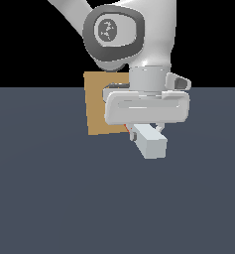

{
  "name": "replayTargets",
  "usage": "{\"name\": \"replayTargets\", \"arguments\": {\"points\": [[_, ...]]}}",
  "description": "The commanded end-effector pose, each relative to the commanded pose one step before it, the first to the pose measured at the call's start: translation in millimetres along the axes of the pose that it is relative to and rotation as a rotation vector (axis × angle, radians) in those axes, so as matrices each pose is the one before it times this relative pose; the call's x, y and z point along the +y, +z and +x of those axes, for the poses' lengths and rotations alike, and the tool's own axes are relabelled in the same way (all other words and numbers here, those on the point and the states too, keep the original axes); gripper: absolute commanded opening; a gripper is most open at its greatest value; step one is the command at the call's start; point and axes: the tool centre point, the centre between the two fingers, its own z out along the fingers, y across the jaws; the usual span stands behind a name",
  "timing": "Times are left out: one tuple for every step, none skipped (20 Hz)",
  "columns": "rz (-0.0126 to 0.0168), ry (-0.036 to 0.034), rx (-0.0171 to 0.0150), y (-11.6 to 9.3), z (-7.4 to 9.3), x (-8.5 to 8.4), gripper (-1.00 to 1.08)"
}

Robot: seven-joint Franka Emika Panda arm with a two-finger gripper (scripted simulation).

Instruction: Insert the peg into the horizontal hole in a box.

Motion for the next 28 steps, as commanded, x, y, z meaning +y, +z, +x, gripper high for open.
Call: {"name": "replayTargets", "arguments": {"points": [[-0.00444, -0.0558, -0.00151, -11.02, 21.74, -2.08, -1.0], [-0.00002, -0.01659, 0.00006, -2.5, 6.82, -0.87, -1.0], [-0.00001, -0.01427, 0.00005, -2.15, 5.88, -0.75, -1.0], [-0.00001, -0.01196, 0.00005, -1.8, 4.93, -0.63, -1.0], [0.0, -0.00969, 0.00006, -1.47, 4.0, -0.51, -1.0], [0.0, -0.00742, 0.00007, -1.13, 3.07, -0.41, -1.0], [0.0, -0.00517, 0.00009, -0.8, 2.15, -0.3, -1.0], [0.00001, -0.00297, 0.00012, -0.48, 1.27, -0.2, -1.0], [0.00001, -0.00068, 0.00014, -0.16, 0.32, -0.1, -1.0], [0.00001, 0.00145, 0.00018, 0.17, -0.53, 0.01, -1.0], [0.00001, 0.00365, 0.00019, 0.48, -1.42, 0.11, -1.0], [0.00001, 0.00507, 0.00019, 0.69, -2.02, 0.17, -1.0], [0.0, 0.00331, 0.0001, 0.46, -1.33, 0.12, -1.0], [0.0, 0.00109, 0.00003, 0.16, -0.42, 0.05, -1.0], [0.0, 0.0, 0.0, 0.0, 0.0, 0.0, -1.0], [0.0, 0.0, 0.0, 0.0, 0.0, 0.0, -1.0], [0.0, 0.0, 0.0, 0.0, 0.0, 0.0, -1.0], [0.00527, -0.00003, 0.00061, 2.78, -0.02, -1.73, -1.0], [-0.00204, -0.00029, -0.00024, -1.1, -0.02, 0.77, -1.0], [-0.00522, -0.00074, -0.00061, -2.85, -0.05, 1.9, -1.0], [-0.00204, -0.00029, -0.00024, -1.1, -0.02, 0.77, -1.0], [0.0, 0.0, 0.0, 0.0, 0.0, 0.0, -1.0], [0.0, 0.0, 0.0, 0.0, 0.0, 0.0, -1.0], [0.0, 0.0, 0.0, 0.0, 0.0, 0.0, -1.0], [0.00527, 0.00008, 0.00079, 2.88, 0.19, -1.69, -1.0], [0.0, 0.0, 0.0, 0.0, 0.43, -0.01, -1.0], [0.0, 0.0, 0.0, 0.01, 1.31, -0.04, -1.0], [0.0, 0.0, 0.0, 0.01, 2.18, -0.06, -1.0]]}}
